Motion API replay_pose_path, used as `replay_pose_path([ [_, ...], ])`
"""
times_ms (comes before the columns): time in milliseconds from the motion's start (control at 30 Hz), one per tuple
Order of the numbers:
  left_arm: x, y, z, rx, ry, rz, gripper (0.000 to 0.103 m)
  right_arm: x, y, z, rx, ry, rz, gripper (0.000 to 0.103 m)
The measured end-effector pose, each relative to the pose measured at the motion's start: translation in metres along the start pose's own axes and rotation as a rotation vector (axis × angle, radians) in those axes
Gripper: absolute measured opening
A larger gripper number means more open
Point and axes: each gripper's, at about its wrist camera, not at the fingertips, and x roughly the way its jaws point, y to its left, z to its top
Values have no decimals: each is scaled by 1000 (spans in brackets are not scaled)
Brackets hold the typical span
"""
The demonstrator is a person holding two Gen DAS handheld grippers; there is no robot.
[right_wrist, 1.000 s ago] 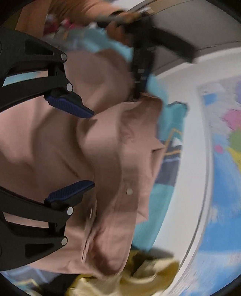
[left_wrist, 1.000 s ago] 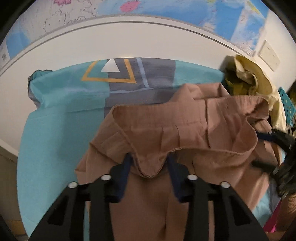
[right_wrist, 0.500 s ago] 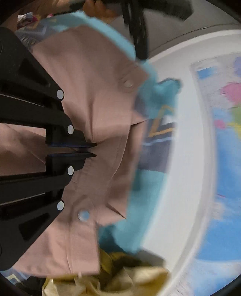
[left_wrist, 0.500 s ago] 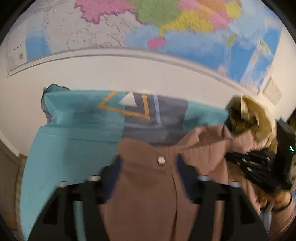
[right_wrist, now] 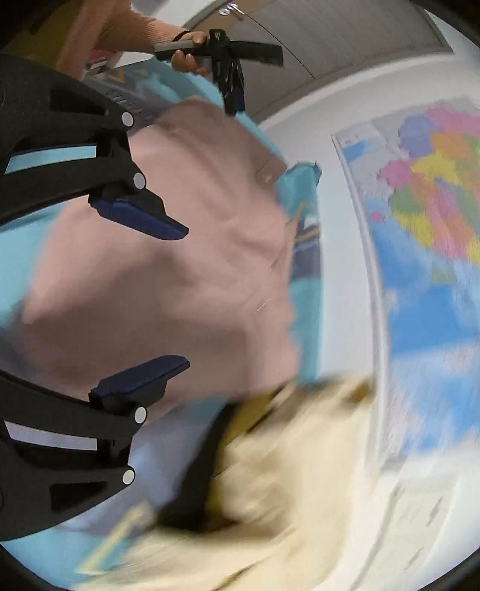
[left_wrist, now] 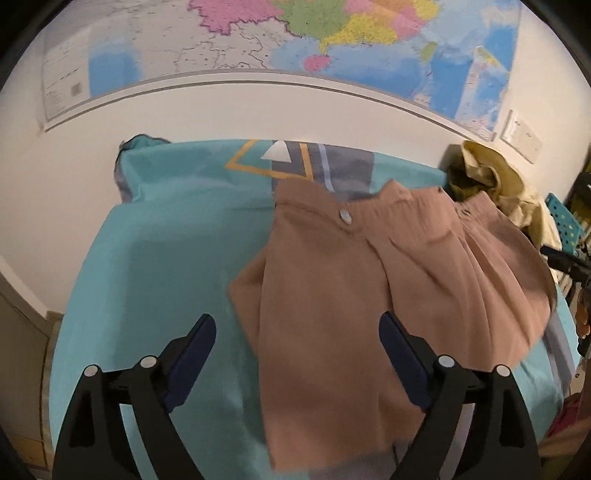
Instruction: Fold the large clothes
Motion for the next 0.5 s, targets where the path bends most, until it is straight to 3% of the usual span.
replay_pose_path([
  [200, 3, -11, -40, 44, 54, -62, 94, -11, -22, -66, 57, 57, -25, 64],
  [233, 7, -12, -43, 43, 65, -66, 94, -6, -21, -71, 51, 64, -29, 63],
  [267, 15, -13, -47, 34, 81, -65, 90, -3, -21, -74, 53, 67, -26, 54],
  [300, 21, -12, -49, 20, 96, -76, 84, 3, -19, -74, 62, 63, 10, 37],
  [333, 22, -12, -50, 21, 68, -68, 76, 5, -18, -72, 58, 55, 30, 34],
  [367, 21, -12, -50, 19, 54, -77, 44, 2, -15, -70, 37, 42, 19, 26],
  [400, 21, -10, -48, -8, 65, -109, 34, -3, -15, -68, 40, 37, 28, 15],
  [467, 19, -3, -42, -63, 76, -98, 17, -17, -22, -61, 61, 16, 36, 3],
  [500, 17, 1, -39, -81, 74, -97, 14, -32, -26, -55, 75, -17, 56, 2],
])
